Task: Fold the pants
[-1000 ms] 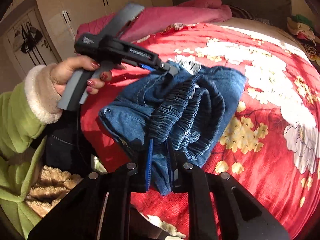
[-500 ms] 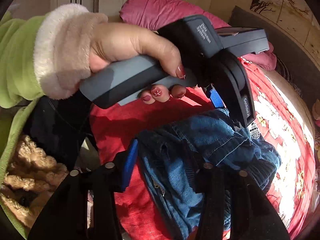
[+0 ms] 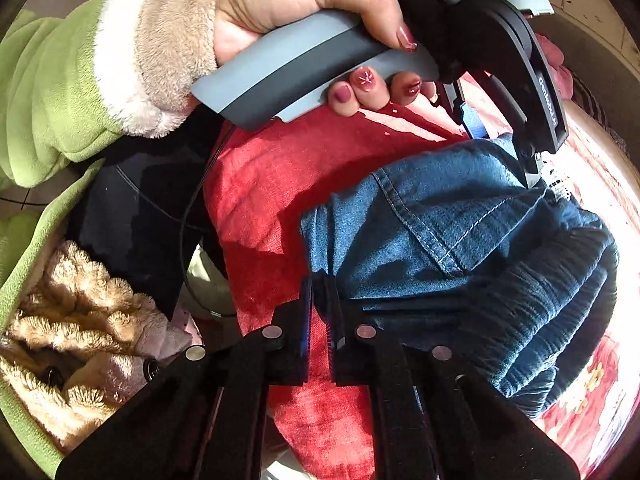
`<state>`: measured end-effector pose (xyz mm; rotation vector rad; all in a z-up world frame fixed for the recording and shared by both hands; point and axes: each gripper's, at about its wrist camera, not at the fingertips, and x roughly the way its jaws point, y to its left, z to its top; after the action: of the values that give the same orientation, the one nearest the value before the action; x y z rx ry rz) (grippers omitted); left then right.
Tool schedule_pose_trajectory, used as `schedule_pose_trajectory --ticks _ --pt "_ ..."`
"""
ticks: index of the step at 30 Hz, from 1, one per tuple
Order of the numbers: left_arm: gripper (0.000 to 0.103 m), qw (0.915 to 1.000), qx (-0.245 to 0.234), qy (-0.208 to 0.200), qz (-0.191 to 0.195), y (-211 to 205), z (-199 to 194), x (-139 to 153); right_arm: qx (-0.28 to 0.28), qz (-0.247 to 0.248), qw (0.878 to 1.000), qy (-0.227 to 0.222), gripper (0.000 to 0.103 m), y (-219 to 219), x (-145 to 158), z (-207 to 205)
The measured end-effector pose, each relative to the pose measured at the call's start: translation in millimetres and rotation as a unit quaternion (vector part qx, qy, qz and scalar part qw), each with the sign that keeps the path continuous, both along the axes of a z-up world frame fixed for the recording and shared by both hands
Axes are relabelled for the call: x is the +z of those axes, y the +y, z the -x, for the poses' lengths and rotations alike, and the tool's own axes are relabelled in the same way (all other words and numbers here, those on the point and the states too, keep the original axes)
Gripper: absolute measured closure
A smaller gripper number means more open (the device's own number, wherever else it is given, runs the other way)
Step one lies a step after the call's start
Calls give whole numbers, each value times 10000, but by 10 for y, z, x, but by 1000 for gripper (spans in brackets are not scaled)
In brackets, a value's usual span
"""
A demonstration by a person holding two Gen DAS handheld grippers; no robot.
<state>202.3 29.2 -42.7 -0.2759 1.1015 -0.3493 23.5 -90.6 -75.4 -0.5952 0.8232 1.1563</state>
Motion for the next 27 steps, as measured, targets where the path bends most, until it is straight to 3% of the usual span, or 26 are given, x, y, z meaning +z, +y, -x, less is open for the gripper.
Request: schedule_pose_trajectory --ticks 2,7,16,19,21,24,27 --pt "59 10000 -21 -14 -39 -4 7 15 -19 -226 9997 -34 93 -35 163 53" --pt "59 10000 -34 -12 -64 -5 -4 24 199 -821 9942 -663 85 -22 546 221" --pt "59 10000 -41 -26 -84 -11 13 15 633 500 9819 -1715 85 558 187 246" --pt "59 10000 -42 -19 -52 -10 8 10 698 510 9859 -1434 87 603 141 179" --pt "59 10000 -53 -15 -27 -6 3 2 861 367 9900 -1056 99 576 154 150" --pt "59 10000 -68 -17 -8 -2 -1 -8 1019 235 9925 -640 103 487 180 157" --pt "59 10000 -73 -16 2 -1 -10 -10 986 523 9913 -701 103 478 49 231"
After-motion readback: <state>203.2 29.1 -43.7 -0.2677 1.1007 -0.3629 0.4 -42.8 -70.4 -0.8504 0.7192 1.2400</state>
